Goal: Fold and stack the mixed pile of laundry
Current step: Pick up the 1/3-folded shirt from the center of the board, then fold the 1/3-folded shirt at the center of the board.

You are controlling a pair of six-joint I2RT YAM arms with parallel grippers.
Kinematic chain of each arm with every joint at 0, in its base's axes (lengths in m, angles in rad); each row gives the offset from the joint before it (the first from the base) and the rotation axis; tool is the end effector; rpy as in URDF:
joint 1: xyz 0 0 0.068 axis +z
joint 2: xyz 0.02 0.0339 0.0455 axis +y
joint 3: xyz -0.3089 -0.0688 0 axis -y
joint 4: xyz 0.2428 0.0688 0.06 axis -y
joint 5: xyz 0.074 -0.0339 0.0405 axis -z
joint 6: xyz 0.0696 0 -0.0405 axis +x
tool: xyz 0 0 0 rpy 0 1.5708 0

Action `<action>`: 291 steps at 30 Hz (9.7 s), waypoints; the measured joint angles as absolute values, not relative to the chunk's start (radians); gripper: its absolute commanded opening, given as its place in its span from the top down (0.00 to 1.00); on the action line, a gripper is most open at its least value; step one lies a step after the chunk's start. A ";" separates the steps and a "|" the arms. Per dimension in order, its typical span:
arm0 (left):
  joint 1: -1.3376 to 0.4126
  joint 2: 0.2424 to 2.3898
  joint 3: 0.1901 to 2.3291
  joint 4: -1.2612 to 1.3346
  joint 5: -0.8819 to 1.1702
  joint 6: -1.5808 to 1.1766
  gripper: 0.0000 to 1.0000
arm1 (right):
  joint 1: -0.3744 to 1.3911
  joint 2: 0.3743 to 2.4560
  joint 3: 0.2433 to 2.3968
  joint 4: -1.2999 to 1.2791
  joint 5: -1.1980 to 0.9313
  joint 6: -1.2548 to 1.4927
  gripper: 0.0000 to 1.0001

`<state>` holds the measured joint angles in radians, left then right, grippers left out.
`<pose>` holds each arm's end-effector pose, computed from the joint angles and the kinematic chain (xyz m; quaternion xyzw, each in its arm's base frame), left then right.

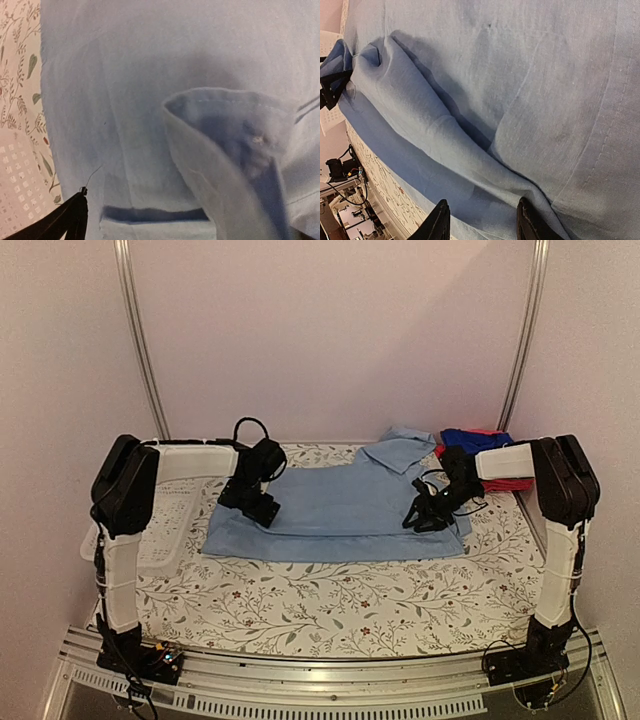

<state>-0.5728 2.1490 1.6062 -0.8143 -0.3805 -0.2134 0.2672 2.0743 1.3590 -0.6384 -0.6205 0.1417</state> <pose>0.3982 -0.2260 0.1627 0.1547 0.9642 0.1336 0.1688 0.3942 0.1499 0.1426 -0.0924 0.9427 0.3181 0.0394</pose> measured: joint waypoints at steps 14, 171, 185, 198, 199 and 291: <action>-0.539 1.864 1.377 -0.697 -0.303 -0.236 0.00 | 0.265 2.044 1.314 -0.608 -0.609 0.111 0.54; -0.260 2.188 1.687 -0.663 0.292 -0.030 1.00 | 0.135 2.406 2.003 -0.734 -0.484 0.073 1.00; -0.260 1.887 1.415 -0.561 0.262 0.025 1.00 | 0.151 1.975 1.652 -0.724 -0.507 0.091 1.00; -0.272 1.467 1.038 -0.546 0.224 0.182 1.00 | 0.166 1.661 1.324 -0.757 -0.540 0.110 1.00; -0.274 1.435 1.018 -0.547 0.220 0.192 1.00 | 0.170 1.620 1.299 -0.761 -0.545 0.115 1.00; -0.558 1.834 1.472 -0.432 -0.136 0.078 0.00 | 0.229 2.199 1.754 -0.826 -0.428 -0.040 1.00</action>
